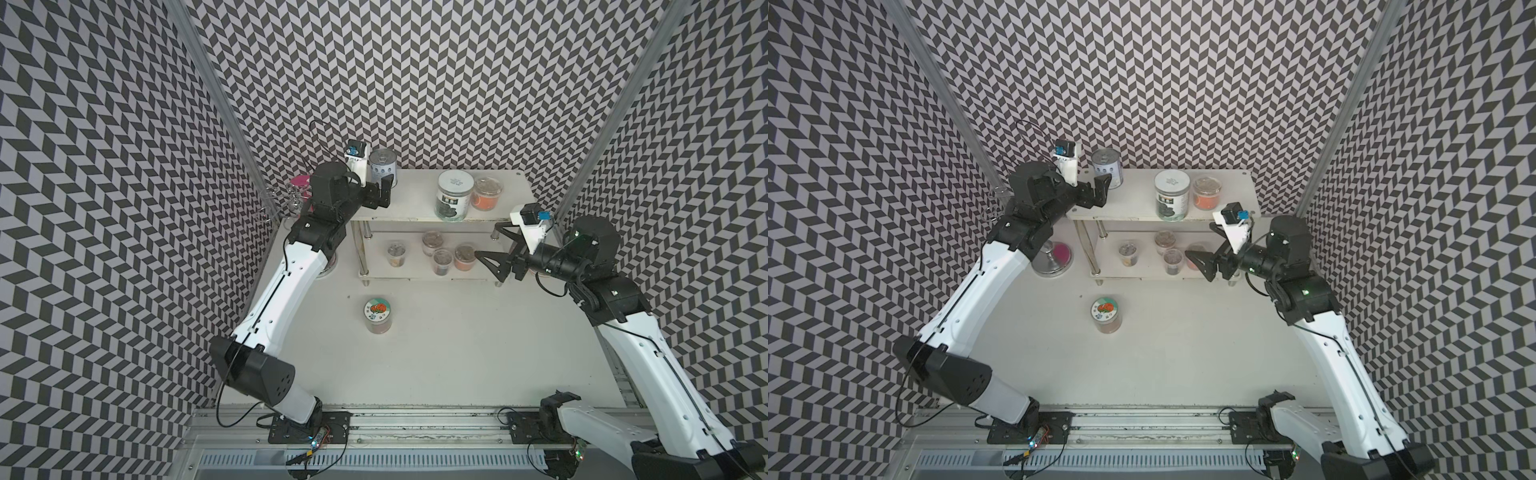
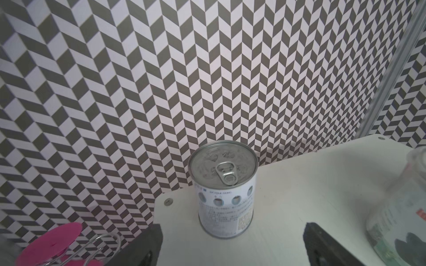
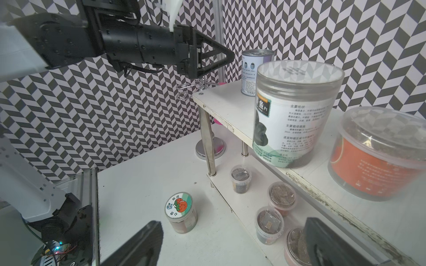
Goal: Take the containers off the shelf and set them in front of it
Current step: 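Pick up a container from the shelf.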
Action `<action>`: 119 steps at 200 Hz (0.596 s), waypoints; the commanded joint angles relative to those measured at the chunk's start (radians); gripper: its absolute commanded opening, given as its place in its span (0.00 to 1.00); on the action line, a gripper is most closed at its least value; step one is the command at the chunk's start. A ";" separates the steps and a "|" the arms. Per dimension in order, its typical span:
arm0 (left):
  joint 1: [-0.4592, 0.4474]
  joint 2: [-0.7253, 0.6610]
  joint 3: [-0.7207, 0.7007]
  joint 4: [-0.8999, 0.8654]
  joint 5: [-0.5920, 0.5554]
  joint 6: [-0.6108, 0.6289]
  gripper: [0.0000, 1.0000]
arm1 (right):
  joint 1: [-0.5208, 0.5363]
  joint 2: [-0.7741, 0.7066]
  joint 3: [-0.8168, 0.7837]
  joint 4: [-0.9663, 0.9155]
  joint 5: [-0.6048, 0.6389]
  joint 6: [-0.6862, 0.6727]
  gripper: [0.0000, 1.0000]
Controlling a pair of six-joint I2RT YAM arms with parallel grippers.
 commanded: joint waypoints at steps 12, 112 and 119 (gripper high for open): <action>0.042 0.102 0.149 -0.099 0.088 0.004 1.00 | 0.008 0.007 0.032 0.039 0.010 0.014 0.99; 0.062 0.292 0.343 -0.064 0.213 -0.040 0.95 | 0.012 0.003 0.024 0.057 0.002 0.020 1.00; 0.062 0.294 0.343 -0.056 0.214 -0.044 0.94 | 0.012 0.003 0.021 0.057 0.005 0.020 1.00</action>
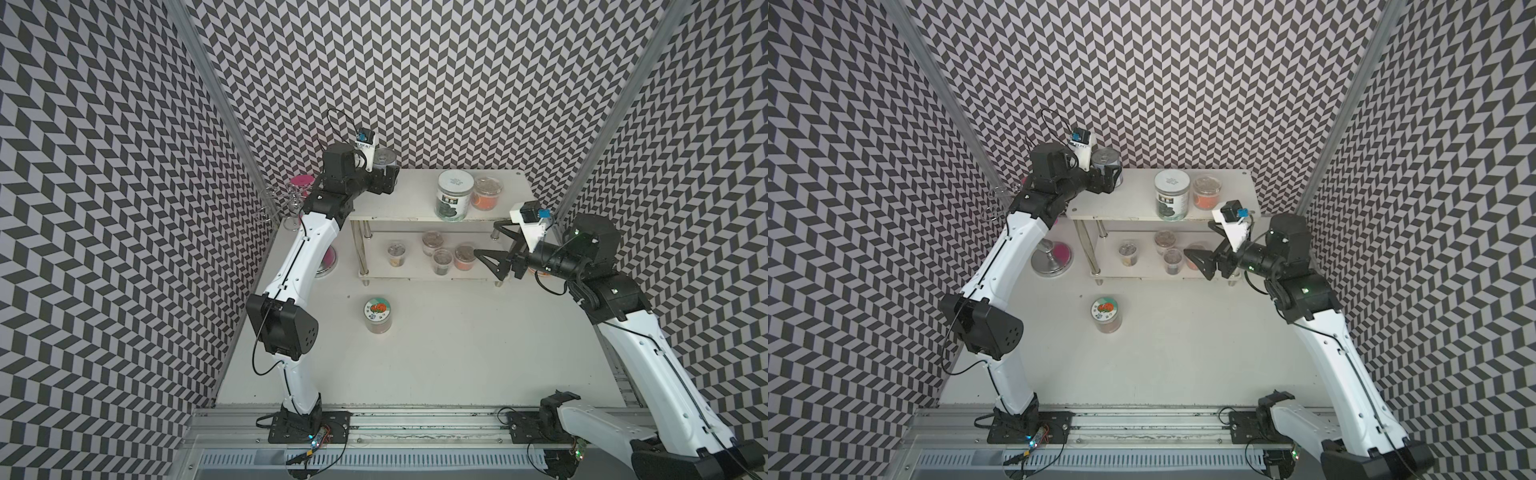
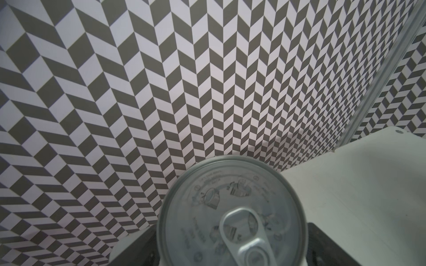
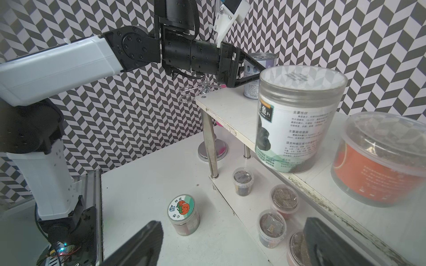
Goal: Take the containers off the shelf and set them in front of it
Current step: 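Pick up a container from the shelf.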
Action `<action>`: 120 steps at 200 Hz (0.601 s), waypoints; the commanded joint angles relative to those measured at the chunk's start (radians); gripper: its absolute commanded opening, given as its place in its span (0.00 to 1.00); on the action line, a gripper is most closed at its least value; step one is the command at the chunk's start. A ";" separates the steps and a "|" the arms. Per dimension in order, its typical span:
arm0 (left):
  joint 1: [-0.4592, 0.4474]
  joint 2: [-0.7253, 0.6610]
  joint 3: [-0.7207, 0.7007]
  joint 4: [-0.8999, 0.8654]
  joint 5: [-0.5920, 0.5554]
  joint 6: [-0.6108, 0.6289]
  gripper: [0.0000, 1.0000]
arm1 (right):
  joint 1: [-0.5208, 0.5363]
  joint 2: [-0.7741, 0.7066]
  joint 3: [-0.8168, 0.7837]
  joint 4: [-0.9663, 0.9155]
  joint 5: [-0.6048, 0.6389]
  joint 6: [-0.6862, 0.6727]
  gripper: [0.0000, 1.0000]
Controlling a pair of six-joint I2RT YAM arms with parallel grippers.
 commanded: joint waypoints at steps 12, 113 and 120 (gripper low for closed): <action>0.001 0.016 0.036 0.050 0.051 -0.024 0.91 | 0.006 -0.002 0.010 0.054 0.015 0.006 1.00; -0.028 -0.125 -0.097 0.111 0.020 0.024 0.72 | 0.006 -0.009 -0.005 0.067 0.016 0.012 1.00; -0.036 -0.154 -0.118 0.105 0.015 0.029 0.72 | 0.006 -0.011 -0.007 0.067 0.017 0.011 1.00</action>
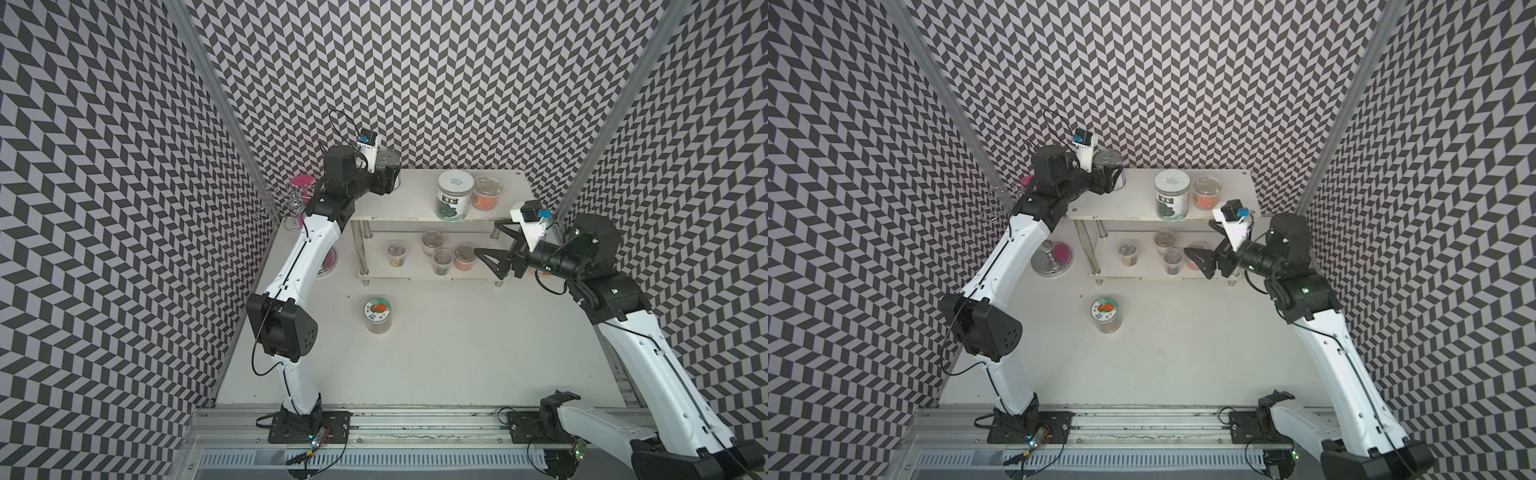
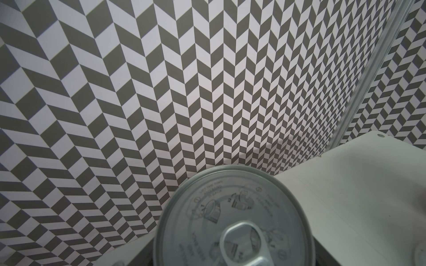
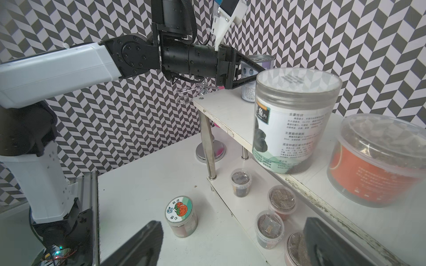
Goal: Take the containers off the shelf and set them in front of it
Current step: 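Pick up a container from the shelf, then place the container at the center of the board.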
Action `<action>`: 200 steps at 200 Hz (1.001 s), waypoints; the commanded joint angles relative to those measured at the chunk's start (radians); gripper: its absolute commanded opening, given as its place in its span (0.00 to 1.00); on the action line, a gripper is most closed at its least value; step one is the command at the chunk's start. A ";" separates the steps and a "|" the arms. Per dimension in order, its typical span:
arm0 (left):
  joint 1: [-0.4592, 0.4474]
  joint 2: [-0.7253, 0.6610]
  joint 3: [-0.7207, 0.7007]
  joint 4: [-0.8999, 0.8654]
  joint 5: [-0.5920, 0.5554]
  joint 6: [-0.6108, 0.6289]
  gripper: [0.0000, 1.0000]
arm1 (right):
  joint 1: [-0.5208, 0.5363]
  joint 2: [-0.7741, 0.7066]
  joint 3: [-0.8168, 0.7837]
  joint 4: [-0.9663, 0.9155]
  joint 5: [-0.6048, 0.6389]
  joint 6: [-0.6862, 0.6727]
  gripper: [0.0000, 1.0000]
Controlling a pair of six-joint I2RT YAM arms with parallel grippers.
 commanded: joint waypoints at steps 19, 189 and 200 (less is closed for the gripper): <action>-0.064 -0.226 -0.138 0.031 -0.043 0.039 0.72 | 0.006 -0.017 -0.009 0.053 0.013 0.008 1.00; -0.691 -0.783 -1.500 0.601 -0.493 -0.277 0.68 | 0.005 -0.065 -0.064 0.033 0.100 -0.025 0.99; -0.692 -0.736 -1.519 0.642 -0.497 -0.277 0.68 | 0.005 -0.067 -0.064 0.028 0.108 -0.028 1.00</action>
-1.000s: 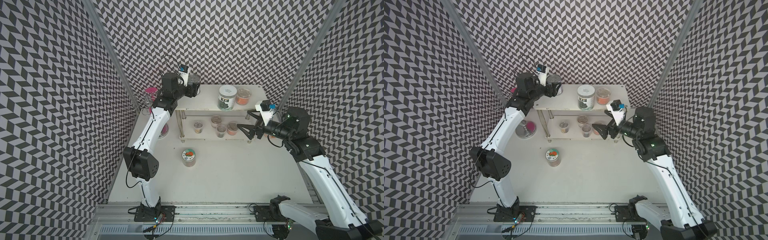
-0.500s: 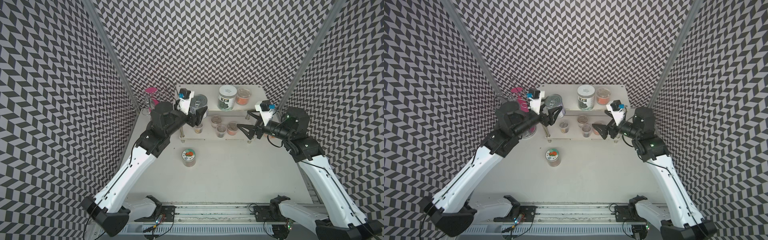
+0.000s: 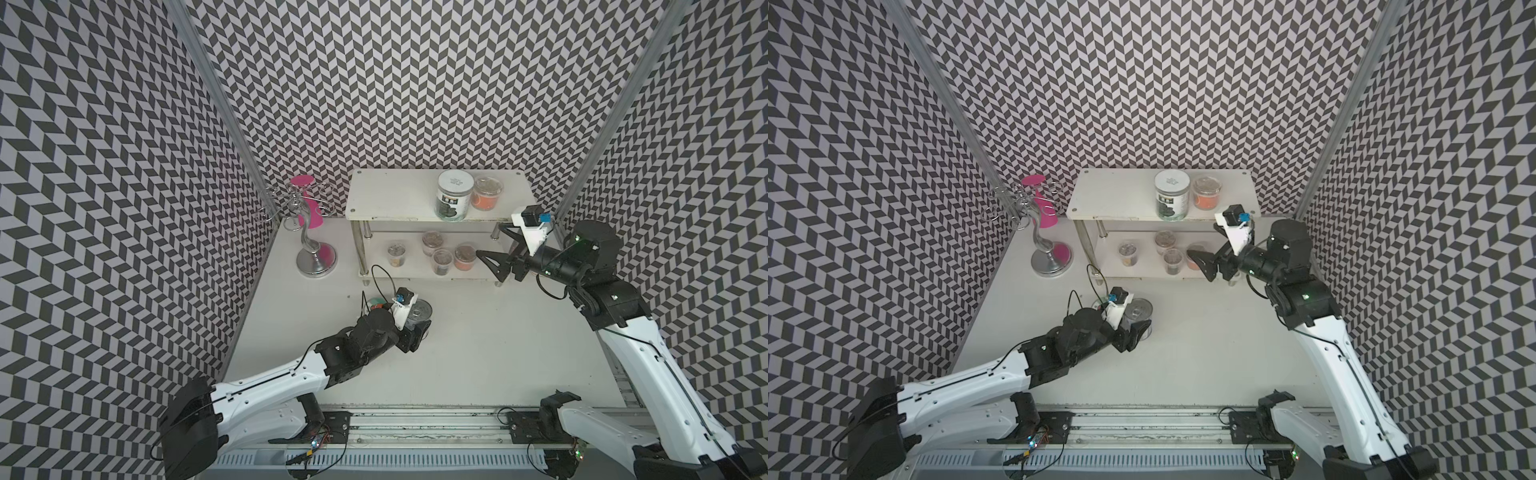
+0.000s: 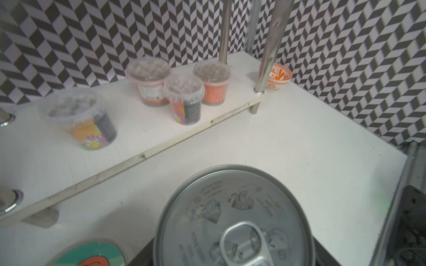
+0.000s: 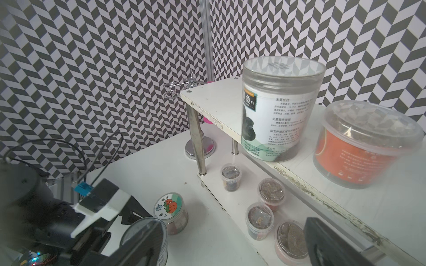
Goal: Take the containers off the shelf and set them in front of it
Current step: Place the container at the center of the board.
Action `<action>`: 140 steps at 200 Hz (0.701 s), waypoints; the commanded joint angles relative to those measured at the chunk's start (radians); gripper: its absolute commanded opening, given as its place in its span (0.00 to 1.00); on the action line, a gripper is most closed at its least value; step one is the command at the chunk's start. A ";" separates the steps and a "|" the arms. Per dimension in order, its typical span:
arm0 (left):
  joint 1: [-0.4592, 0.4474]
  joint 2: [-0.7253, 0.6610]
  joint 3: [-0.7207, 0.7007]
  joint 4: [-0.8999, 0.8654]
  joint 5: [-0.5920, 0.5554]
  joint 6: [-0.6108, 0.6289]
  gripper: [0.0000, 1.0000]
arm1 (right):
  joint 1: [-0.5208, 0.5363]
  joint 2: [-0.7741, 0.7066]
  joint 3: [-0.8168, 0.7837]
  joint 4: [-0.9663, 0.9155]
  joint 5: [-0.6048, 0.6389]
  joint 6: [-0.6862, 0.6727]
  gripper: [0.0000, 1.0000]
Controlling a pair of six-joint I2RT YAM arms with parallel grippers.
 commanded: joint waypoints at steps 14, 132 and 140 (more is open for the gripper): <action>-0.006 0.115 -0.053 0.296 -0.065 -0.018 0.68 | 0.005 -0.032 -0.009 0.017 0.037 -0.014 1.00; 0.015 0.487 0.075 0.402 -0.103 0.031 0.71 | 0.006 -0.054 -0.046 0.015 0.061 -0.030 1.00; 0.016 0.506 0.094 0.377 -0.111 0.031 0.71 | 0.006 -0.056 -0.049 0.015 0.064 -0.032 1.00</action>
